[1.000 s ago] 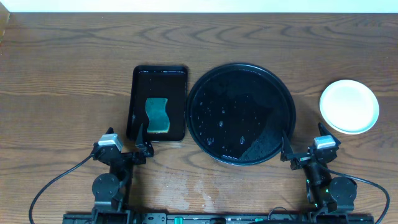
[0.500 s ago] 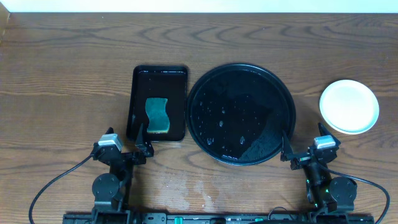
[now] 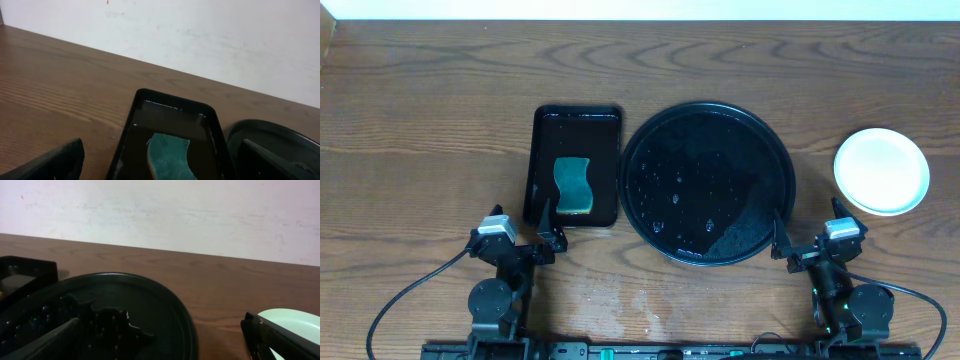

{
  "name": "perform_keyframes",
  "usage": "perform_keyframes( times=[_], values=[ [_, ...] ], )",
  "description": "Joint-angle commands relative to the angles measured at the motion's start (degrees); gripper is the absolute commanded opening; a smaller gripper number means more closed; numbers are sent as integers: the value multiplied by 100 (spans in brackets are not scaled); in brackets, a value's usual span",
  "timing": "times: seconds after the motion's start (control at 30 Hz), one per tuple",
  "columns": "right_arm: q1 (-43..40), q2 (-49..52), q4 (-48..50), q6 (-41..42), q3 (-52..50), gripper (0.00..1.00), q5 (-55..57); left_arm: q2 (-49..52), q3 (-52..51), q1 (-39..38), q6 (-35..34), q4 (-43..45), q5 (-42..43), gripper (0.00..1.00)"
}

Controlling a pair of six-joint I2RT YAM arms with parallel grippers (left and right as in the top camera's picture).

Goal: Clean dirty plates on tray and stack at the side

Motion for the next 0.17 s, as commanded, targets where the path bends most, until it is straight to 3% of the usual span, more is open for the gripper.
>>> perform_keyframes(
  times=[0.0,0.13],
  values=[
    [55,-31,-4,-66,-24,99,9,7,-52,-24,52,-280,-72,98],
    [55,-31,-4,-66,-24,99,9,7,-52,-24,52,-280,-72,98]
  ],
)
